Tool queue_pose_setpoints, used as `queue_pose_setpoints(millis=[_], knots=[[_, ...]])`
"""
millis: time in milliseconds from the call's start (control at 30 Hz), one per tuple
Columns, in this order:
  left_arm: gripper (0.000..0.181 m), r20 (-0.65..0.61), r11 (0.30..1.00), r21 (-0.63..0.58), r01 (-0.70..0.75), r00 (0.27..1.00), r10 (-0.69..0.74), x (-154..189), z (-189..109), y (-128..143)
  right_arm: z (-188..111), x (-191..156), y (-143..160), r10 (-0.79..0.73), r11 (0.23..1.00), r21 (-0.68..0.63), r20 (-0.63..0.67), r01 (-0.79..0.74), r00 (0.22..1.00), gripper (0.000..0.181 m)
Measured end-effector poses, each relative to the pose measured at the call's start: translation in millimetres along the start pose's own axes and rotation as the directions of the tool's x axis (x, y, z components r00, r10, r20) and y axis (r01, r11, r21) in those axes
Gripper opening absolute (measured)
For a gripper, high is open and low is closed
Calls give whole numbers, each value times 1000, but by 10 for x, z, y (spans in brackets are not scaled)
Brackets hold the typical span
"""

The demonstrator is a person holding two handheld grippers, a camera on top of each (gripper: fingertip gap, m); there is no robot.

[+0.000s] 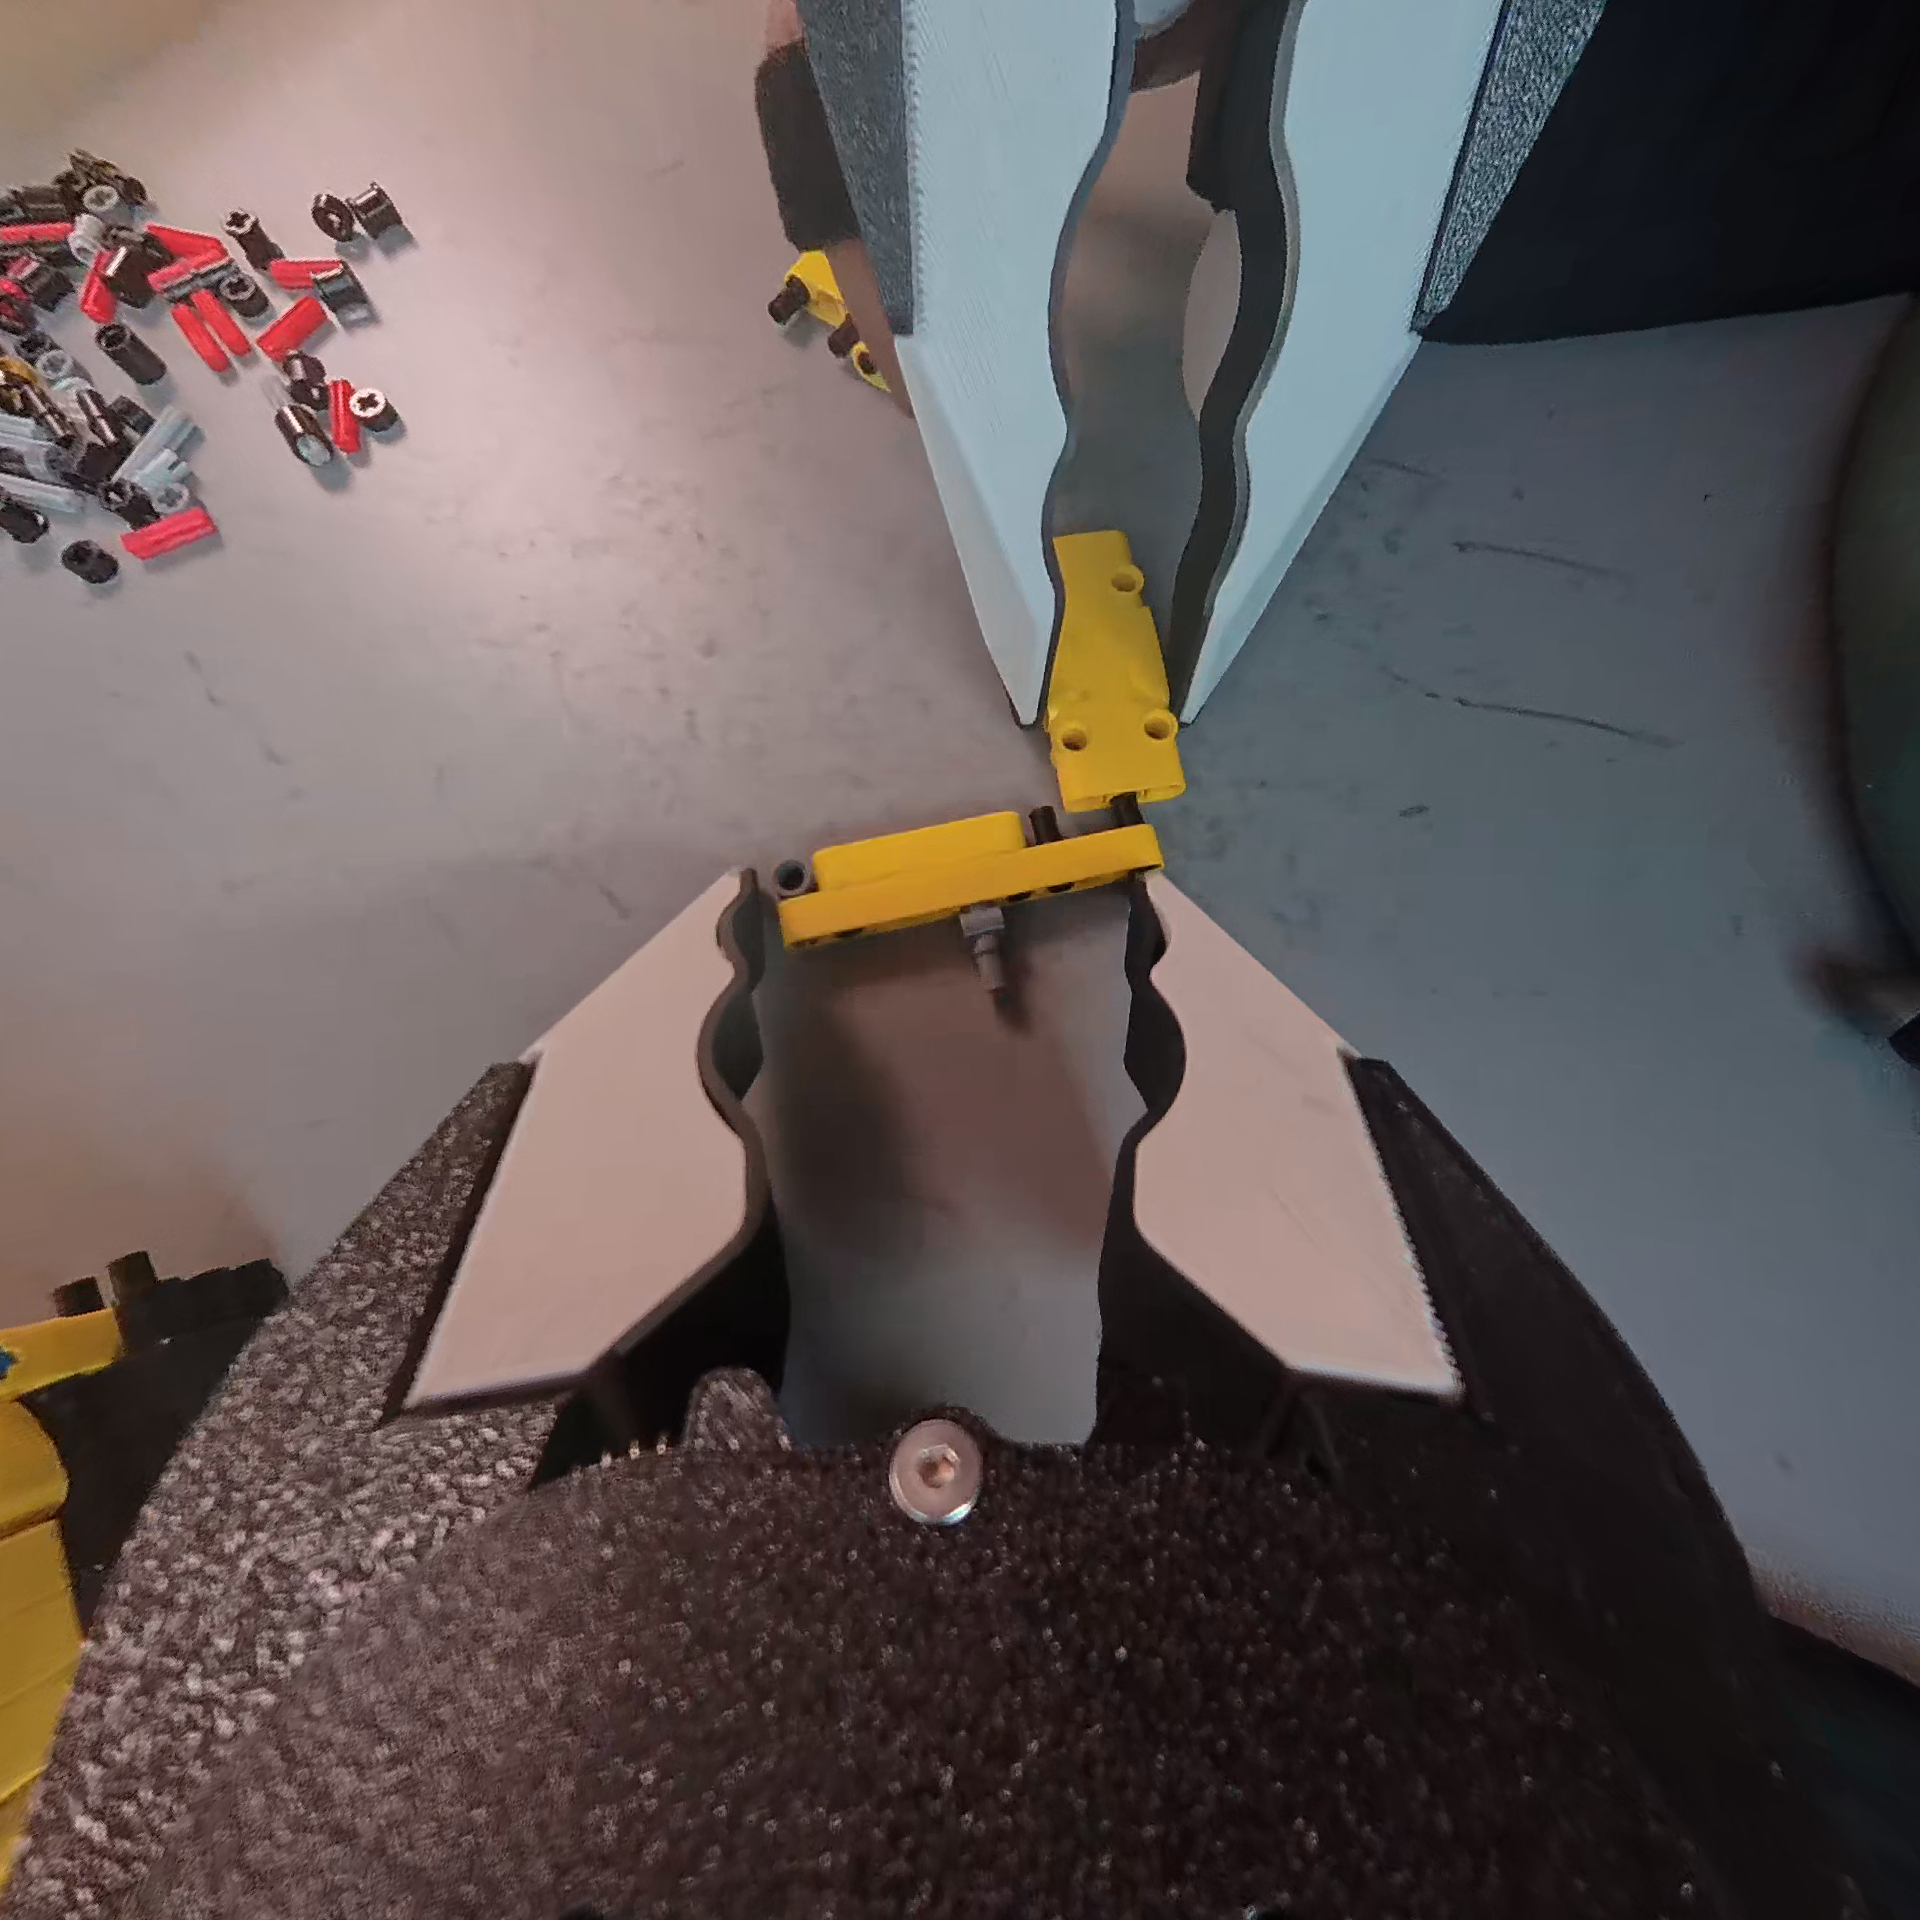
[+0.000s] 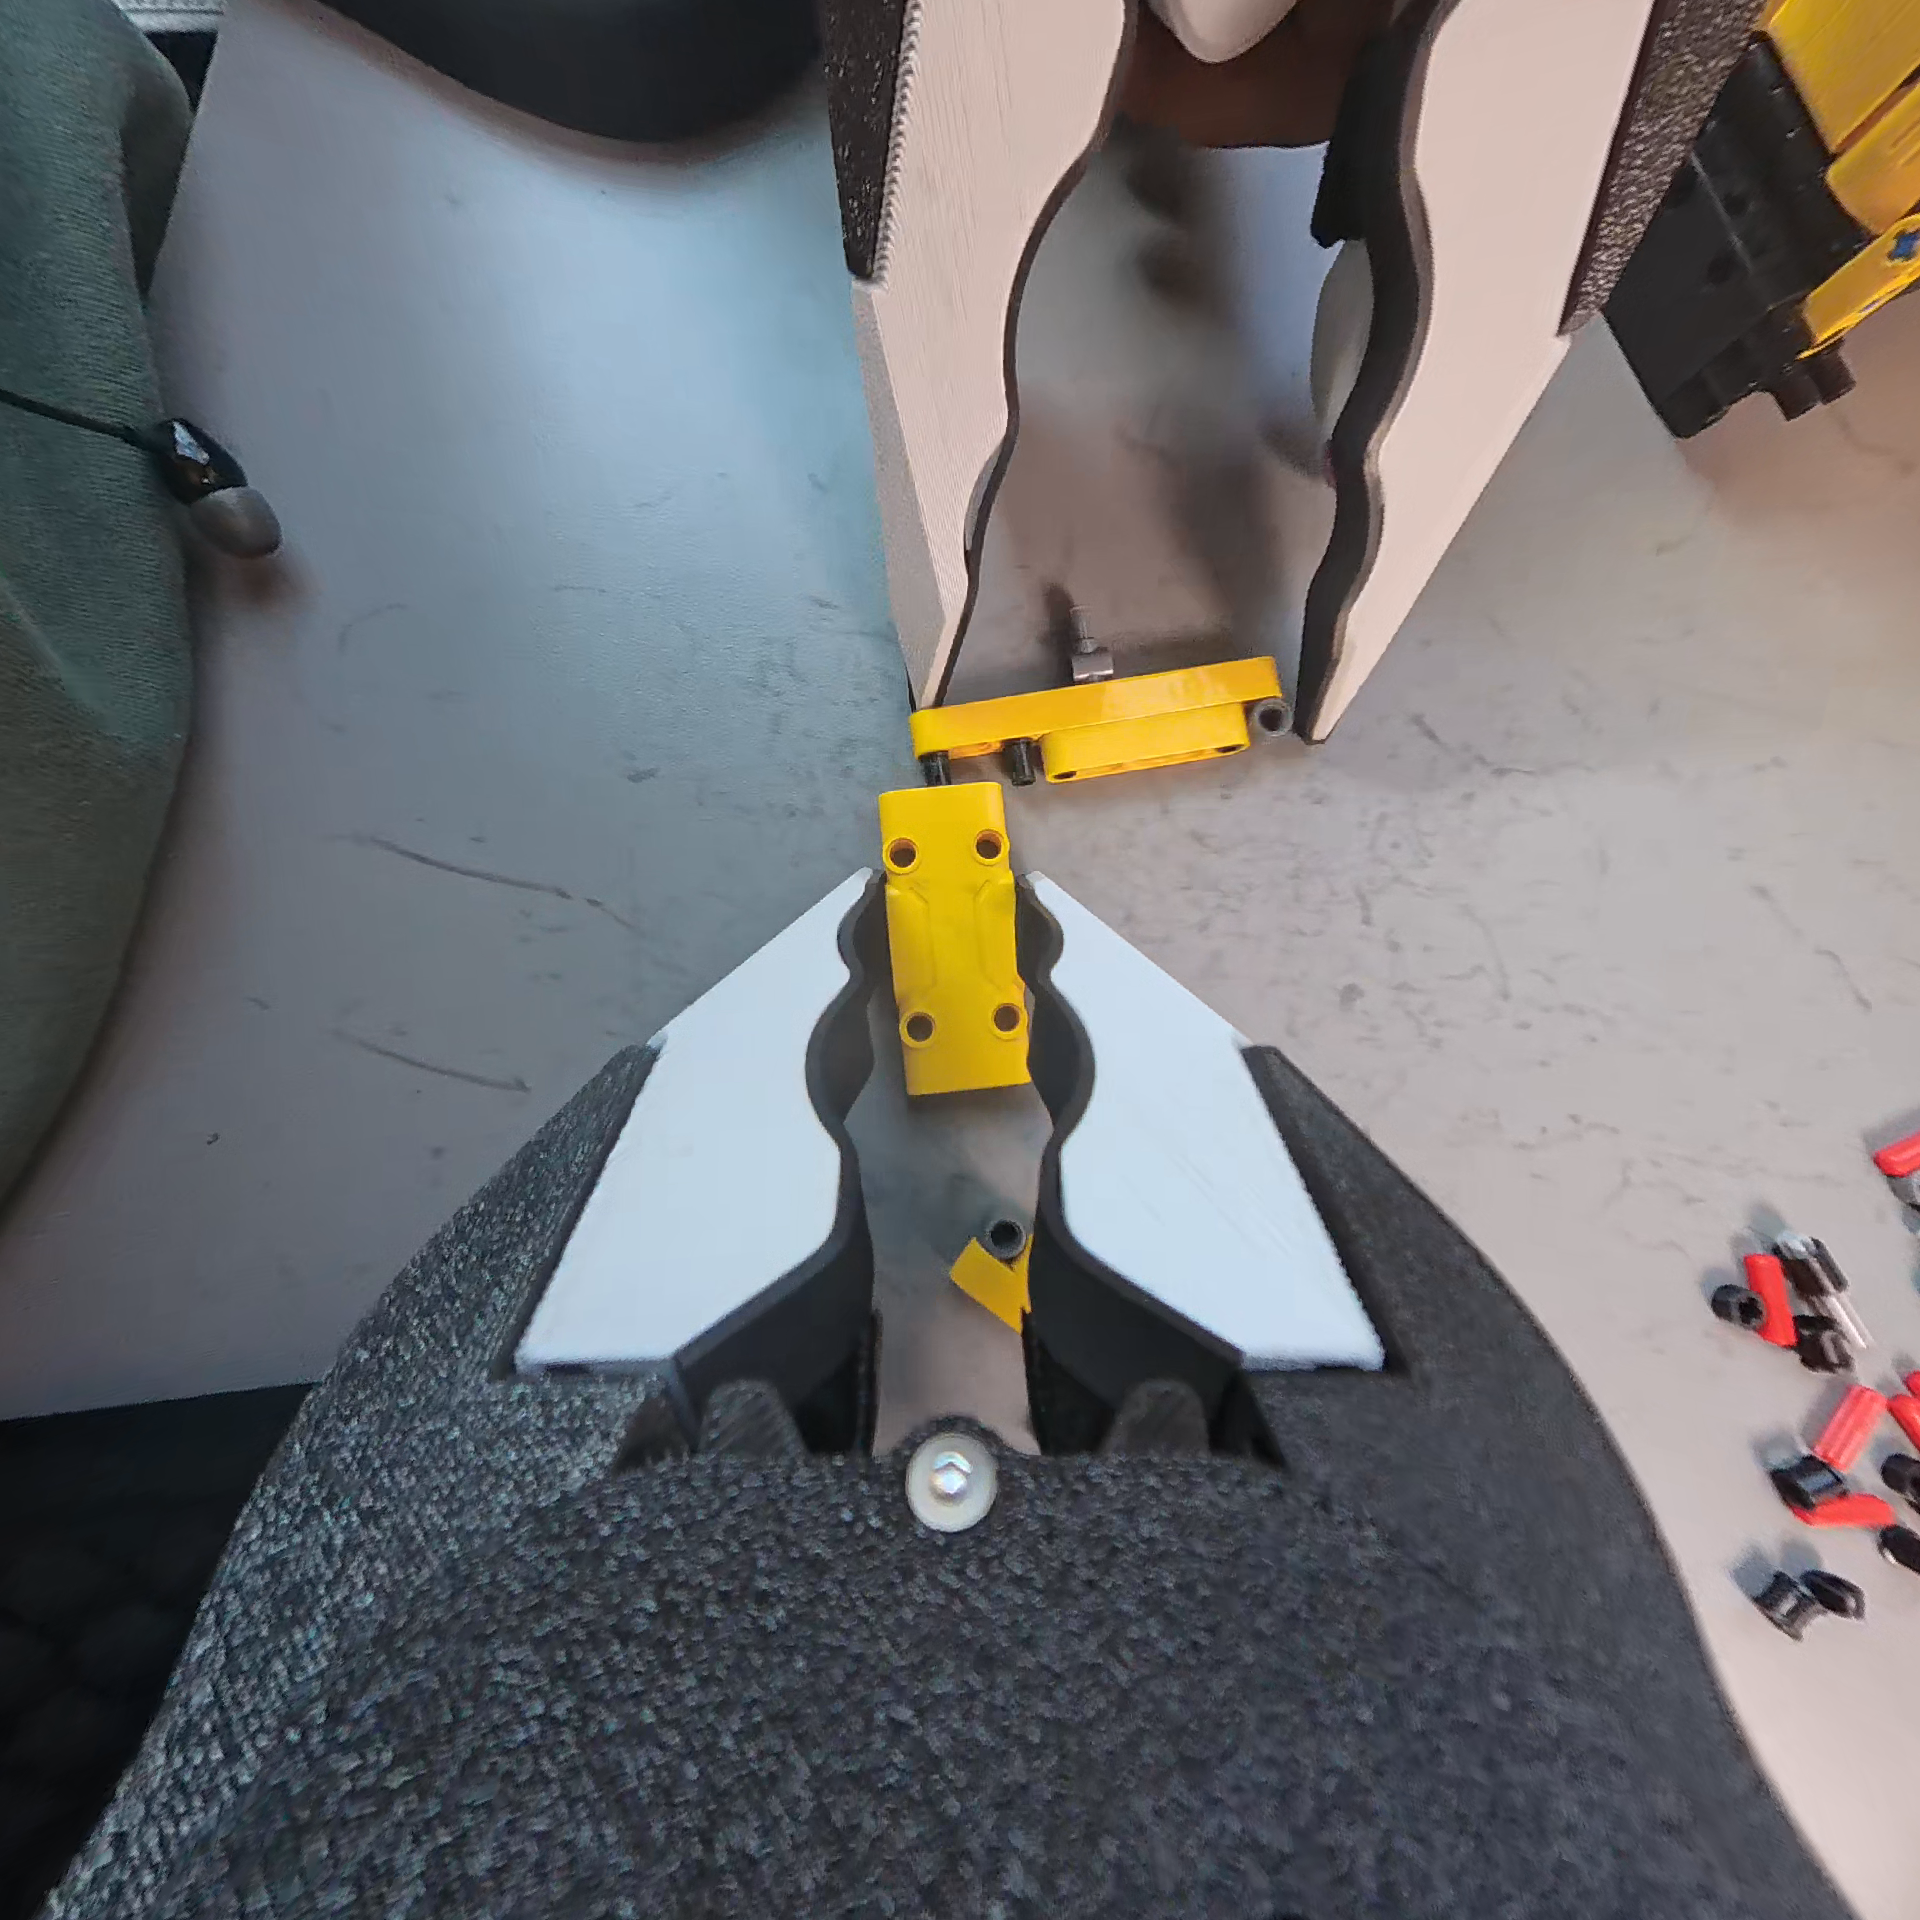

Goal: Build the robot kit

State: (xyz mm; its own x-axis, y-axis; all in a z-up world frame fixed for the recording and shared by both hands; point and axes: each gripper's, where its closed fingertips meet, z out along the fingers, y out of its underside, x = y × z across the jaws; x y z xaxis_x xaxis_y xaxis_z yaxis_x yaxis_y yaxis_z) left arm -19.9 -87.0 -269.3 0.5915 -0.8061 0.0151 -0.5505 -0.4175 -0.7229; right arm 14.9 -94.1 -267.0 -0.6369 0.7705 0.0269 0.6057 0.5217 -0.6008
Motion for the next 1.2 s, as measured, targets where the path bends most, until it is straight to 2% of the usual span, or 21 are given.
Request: queue_pose_setpoints(millis=[333, 400, 633, 867, 1000, 1200], knots=[[67, 7, 1000, 2, 6, 1000, -6, 7, 0, 0, -7, 15, 10, 22, 1000, -8, 26, -22, 999, 24], [59, 14, 1000, 4, 10, 1000, -10, -7, -5, 1, -16, 6, 22, 19, 1000, -19, 47, -18, 999, 24], [52, 18, 1000, 6, 8, 1000, -8, -7, -11, 5, -67, -1, 85, 17, 999, -39, 74, -14, 997, 24], [45, 13, 1000, 7, -11, 1000, 11, 22, -3, -3, -157, -89, 123, -14, 1000, 13, 191, 12, 981, 24], [45, 17, 1000, 7, -13, 1000, 13, 23, 1, -8, -138, 46, 141, -31, 999, -18, 118, 33, 993, 24], [45, 25, 1000, 8, -14, 1000, 14, 21, 10, -19, -63, 40, 97, -84, 994, -56, 111, 91, 990, 24]])
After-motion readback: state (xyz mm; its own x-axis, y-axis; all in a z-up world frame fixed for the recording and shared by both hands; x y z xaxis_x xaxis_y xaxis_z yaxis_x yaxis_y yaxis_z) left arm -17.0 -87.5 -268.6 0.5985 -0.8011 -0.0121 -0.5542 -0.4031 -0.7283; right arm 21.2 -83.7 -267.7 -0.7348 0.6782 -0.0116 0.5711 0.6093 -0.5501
